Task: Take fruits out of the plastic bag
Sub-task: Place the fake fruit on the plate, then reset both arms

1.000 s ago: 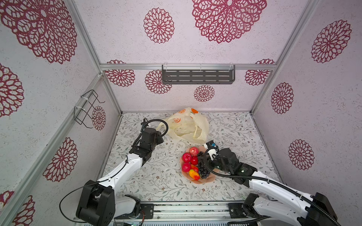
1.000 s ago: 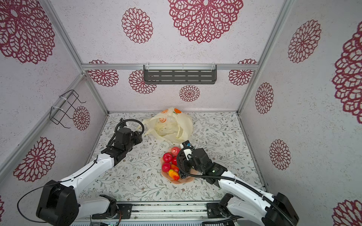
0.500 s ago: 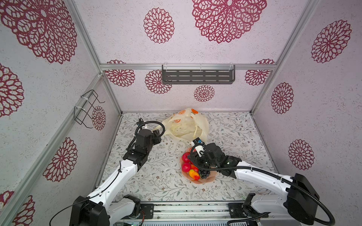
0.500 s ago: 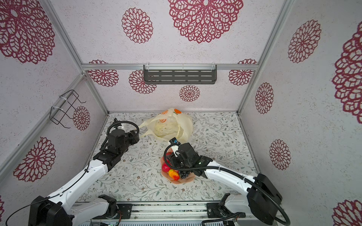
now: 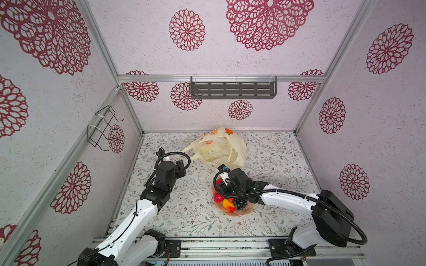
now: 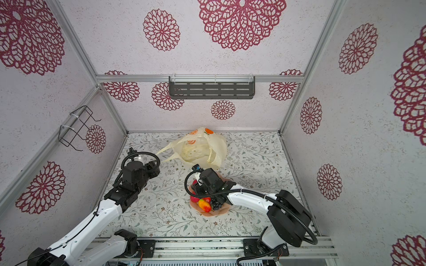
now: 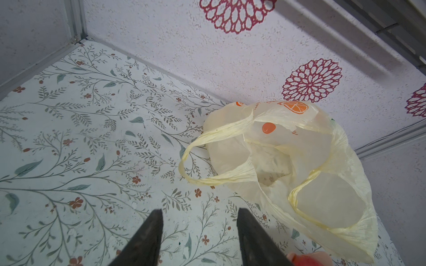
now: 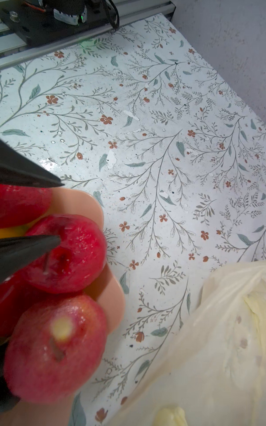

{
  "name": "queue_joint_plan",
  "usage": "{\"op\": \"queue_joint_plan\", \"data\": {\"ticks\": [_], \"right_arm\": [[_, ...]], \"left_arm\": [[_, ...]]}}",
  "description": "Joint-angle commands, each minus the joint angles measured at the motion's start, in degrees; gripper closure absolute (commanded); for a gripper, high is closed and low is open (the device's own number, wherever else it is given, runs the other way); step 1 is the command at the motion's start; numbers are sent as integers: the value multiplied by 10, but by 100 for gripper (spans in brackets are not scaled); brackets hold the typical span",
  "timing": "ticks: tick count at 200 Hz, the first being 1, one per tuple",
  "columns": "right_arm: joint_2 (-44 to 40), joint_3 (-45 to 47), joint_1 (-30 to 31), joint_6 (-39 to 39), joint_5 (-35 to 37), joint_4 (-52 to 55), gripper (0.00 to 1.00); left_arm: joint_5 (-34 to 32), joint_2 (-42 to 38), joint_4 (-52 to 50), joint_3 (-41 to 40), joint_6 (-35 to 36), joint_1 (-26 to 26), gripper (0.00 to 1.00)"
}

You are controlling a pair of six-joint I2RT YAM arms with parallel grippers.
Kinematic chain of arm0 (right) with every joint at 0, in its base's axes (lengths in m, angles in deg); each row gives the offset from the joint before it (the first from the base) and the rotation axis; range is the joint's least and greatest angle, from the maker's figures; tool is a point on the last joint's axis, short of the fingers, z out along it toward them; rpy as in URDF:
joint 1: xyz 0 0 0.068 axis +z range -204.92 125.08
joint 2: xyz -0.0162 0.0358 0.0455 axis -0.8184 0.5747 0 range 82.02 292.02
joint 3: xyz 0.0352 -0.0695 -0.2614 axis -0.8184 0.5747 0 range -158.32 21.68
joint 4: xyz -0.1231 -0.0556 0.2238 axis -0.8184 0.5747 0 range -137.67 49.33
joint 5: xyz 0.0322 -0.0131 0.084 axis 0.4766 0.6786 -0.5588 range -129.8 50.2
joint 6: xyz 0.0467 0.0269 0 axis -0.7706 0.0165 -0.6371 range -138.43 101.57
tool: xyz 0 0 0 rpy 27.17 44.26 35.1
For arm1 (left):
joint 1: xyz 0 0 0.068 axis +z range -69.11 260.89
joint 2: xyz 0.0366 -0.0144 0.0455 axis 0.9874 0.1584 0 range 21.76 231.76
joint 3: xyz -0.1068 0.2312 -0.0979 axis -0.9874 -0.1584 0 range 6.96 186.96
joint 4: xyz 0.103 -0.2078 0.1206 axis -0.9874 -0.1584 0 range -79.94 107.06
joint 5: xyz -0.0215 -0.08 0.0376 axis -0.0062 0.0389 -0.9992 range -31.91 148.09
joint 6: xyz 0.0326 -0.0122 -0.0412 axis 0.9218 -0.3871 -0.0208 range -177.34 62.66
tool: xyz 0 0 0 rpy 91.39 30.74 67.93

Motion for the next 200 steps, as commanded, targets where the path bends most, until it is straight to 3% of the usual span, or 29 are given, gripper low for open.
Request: {"op": "queue_joint_plan", "data": {"ticks": [1,76,116,132,151,163,181,200], "right_arm": [[12,5,3,-19,7,5,62],[-10,-8,3,-29,2,13,62],[-77,-25,3,-23,30,8,61],[-119,-28,3,-4,82,-1,58],[-163,-30,-10,28,190,-8,51],[-179,-36,-36,54,252,-3,44],[-193,-11,-105,95,342,-36,34],[-195,96,-219,129,419,-189,19]], "left_arm": [[-9,-18,-6,-16,0,3,44],[-23,-57,-22,-37,4,3,44],[-97,-64,-11,-18,62,4,43],[-162,-71,15,-19,104,5,43],[-245,-81,75,-38,144,16,30],[-279,-85,121,-59,163,37,28],[-304,-82,176,-96,174,87,26],[-299,-66,256,-153,173,149,19]]}}
